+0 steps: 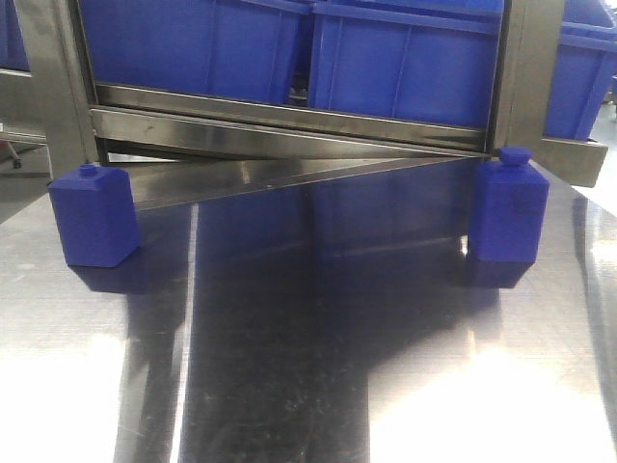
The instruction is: Pick and sort blue part to right shelf
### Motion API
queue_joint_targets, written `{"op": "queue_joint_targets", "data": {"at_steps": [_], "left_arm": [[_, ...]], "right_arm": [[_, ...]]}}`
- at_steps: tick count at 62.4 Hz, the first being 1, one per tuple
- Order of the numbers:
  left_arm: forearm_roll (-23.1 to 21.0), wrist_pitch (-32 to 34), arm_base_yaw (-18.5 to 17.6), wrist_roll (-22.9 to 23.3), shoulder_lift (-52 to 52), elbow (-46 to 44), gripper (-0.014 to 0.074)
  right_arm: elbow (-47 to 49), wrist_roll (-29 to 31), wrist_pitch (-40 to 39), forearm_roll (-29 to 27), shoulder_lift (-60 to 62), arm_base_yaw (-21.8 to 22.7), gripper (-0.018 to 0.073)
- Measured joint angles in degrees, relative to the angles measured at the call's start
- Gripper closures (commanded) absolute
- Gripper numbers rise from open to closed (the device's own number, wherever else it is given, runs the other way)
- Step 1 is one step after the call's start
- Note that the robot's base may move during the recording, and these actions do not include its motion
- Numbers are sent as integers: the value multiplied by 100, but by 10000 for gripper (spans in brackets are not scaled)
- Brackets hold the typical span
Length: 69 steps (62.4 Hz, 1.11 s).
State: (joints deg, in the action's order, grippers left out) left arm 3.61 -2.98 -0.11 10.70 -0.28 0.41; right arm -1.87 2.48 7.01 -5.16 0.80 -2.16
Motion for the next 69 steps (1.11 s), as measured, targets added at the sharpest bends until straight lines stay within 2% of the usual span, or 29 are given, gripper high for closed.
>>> {"op": "queue_joint_targets", "data": {"at_steps": [32,39,49,51,58,64,69], "left_arm": [[0,60,0,0,0,0,472],[0,298,0,0,0,0,472],[0,1272,0,0,0,-13,472],[0,1307,0,0,0,-55,472],[238,669,0,0,28,-660,468],[541,-50,-10,0,363,-1664,463],[577,-699,-61,0,845,-2399,395]], "right_arm": [[0,0,0,0,0,0,522],[0,0,0,0,0,0,522],[0,0,0,0,0,0,522],[0,0,0,0,0,0,522],[0,0,0,0,0,0,522],[0,0,0,0,0,0,522],[0,0,0,0,0,0,522]]}}
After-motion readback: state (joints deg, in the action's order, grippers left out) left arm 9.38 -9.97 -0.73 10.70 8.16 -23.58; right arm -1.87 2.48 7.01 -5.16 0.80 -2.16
